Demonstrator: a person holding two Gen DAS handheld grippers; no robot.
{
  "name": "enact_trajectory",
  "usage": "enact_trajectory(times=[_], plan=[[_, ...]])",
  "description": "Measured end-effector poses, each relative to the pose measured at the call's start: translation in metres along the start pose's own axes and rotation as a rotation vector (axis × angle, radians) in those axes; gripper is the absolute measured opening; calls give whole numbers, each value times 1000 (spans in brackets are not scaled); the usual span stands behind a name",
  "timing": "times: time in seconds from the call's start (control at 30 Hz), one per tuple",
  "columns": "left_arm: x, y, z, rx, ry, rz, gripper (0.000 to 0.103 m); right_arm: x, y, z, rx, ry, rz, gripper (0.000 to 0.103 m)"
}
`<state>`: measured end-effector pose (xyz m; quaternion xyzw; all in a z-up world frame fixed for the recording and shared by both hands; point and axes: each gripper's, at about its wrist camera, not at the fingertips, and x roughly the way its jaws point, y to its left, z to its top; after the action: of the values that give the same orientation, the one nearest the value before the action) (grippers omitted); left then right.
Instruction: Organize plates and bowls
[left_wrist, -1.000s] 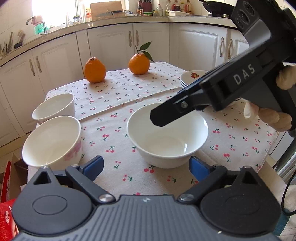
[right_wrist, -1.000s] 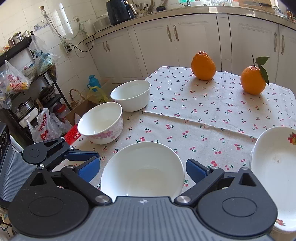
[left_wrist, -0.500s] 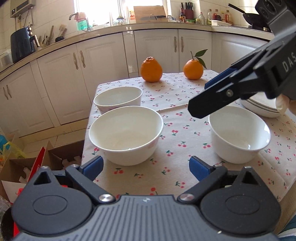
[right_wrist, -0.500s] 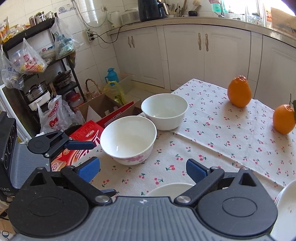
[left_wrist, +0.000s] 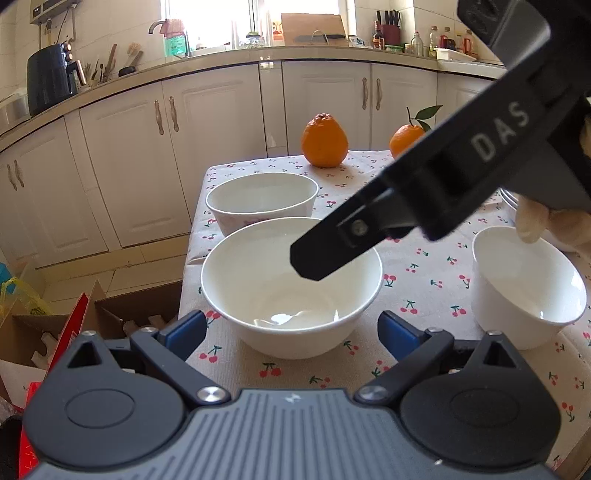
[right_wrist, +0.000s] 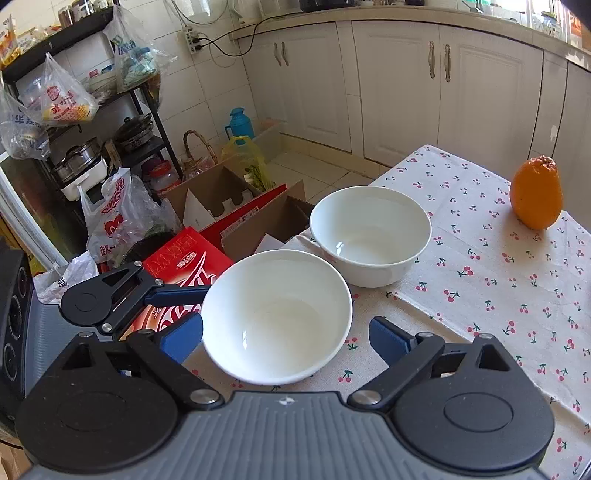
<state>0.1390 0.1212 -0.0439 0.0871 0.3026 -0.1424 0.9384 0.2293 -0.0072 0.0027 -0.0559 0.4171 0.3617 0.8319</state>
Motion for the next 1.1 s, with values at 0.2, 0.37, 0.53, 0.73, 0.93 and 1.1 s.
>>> enact_trajectory(times=[0.2,0.37,0.53,0.73,0.93,1.1], plan=[[6,5,3,-1,-3,-19,98,21,-9,6,38,44,26,86],[9,8,5,-1,-4,-30,97,29,-14,6,61,56,34,78],[11,8,5,4,-5,-42,95,30,-15,7,67,55,38,73],[9,7,6,12,-4,-47,94,29,-19,7,86,50,54,70],[6,3,9,29,11,-40,94,26,-21,6,107,48,70,70],[-4,-3,10,34,8,-42,94,14,-17,1,115,41,75,70]])
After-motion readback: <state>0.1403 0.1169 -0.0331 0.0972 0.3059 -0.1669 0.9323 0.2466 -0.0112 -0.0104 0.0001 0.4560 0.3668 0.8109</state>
